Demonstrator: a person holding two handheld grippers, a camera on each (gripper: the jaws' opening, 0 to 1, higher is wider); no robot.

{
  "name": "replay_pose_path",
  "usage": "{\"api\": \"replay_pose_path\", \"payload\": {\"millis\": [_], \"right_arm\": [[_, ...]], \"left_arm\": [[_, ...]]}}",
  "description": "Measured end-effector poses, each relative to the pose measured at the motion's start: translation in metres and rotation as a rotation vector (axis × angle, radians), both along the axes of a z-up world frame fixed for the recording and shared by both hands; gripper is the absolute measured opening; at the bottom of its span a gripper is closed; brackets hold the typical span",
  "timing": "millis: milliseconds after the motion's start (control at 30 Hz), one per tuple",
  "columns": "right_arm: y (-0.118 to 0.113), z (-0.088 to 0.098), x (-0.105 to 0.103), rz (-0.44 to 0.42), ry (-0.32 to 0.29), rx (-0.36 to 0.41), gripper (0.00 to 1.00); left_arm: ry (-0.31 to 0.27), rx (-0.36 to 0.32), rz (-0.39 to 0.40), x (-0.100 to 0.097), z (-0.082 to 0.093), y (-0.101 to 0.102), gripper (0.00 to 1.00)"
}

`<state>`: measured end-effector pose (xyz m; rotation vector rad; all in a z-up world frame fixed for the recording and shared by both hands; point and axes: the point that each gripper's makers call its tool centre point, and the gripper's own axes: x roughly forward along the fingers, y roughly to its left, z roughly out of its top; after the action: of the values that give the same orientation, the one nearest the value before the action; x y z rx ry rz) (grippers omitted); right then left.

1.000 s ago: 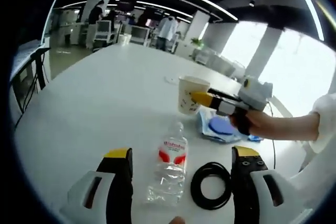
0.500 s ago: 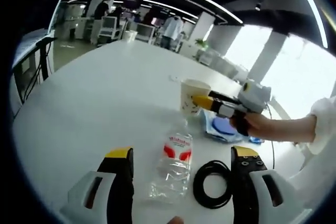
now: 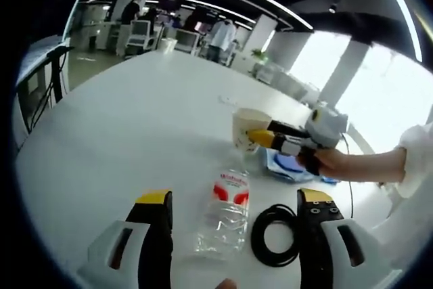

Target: Arrange the tabletop items into an orderly group along one side of the table until the central work area is clear of visible clutter.

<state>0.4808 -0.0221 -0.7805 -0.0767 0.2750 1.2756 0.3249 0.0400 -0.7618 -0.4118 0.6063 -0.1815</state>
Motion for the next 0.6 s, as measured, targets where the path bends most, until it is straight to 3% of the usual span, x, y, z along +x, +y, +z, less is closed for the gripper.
{"api": "replay_pose_path", "payload": {"millis": [233, 433, 600], "right_arm": [[-0.003, -0.002, -0.001, 0.005, -0.003, 0.004, 0.34], [-0.012, -0.012, -0.004, 0.020, -0.022, -0.054, 0.34], [-0.012, -0.012, -0.003, 0.020, -0.022, -0.055, 0.34]], "left_arm": [[0.004, 0.007, -0.012, -0.001, -0.001, -0.002, 0.71], [0.010, 0.015, -0.032, -0.002, -0.002, -0.006, 0.71], [0.006, 0.011, -0.033, 0.001, -0.002, -0.006, 0.71]]}}
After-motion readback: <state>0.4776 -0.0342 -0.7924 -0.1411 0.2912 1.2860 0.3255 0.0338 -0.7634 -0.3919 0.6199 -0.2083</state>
